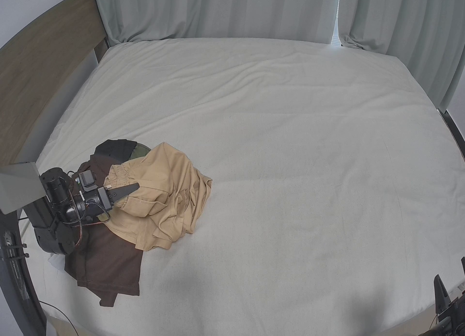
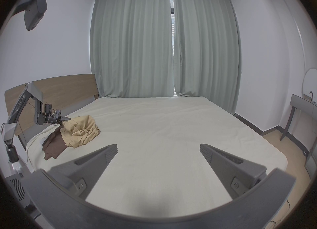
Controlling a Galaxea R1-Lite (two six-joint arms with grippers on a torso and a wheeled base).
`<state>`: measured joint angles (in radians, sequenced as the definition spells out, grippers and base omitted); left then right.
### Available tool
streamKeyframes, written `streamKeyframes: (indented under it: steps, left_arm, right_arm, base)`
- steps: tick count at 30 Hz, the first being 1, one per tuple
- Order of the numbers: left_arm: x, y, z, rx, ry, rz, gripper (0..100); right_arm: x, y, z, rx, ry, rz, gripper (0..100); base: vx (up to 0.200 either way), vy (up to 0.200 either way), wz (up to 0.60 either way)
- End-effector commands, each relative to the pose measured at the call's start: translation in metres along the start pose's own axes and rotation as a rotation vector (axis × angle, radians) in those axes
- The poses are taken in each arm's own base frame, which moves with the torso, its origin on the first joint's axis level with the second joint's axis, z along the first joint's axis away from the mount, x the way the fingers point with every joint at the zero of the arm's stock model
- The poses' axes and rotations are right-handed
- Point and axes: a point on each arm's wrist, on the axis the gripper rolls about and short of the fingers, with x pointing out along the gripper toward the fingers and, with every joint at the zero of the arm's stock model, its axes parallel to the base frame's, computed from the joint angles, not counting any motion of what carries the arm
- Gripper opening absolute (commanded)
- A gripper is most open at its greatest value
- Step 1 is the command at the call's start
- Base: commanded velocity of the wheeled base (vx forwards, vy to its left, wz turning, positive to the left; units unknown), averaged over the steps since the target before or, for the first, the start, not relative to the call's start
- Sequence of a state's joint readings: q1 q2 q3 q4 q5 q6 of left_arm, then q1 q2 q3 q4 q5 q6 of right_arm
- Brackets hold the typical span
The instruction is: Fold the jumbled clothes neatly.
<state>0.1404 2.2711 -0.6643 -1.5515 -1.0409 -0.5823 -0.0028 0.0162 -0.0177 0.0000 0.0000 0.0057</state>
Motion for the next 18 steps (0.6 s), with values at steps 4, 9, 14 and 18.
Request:
streamKeyframes:
  steps: [4, 9, 14, 18]
  left_arm:
    - [-0.005, -0.025, 0.011, 0.047, -0.012, -0.021, 0]
    - [-0.010, -0.051, 0.018, 0.076, -0.021, -0.043, 0]
    - [-0.015, -0.068, 0.026, 0.128, -0.043, -0.052, 0]
    - [-0.018, -0.082, 0.031, 0.147, -0.060, -0.055, 0]
  right_arm:
    - [0.000, 0.000, -0.005, 0.000, 0.001, 0.000, 100]
    - [0.000, 0.000, -0.005, 0.000, 0.001, 0.000, 100]
    - [0.000, 0.000, -0.005, 0.000, 0.001, 0.000, 100]
    - [0.000, 0.000, -0.005, 0.000, 0.001, 0.000, 100]
  base:
    - [0.000, 0.000, 0.00]
    - [0.000, 0.000, 0.00]
    - [0.000, 0.000, 0.00]
    - [0.000, 0.000, 0.00]
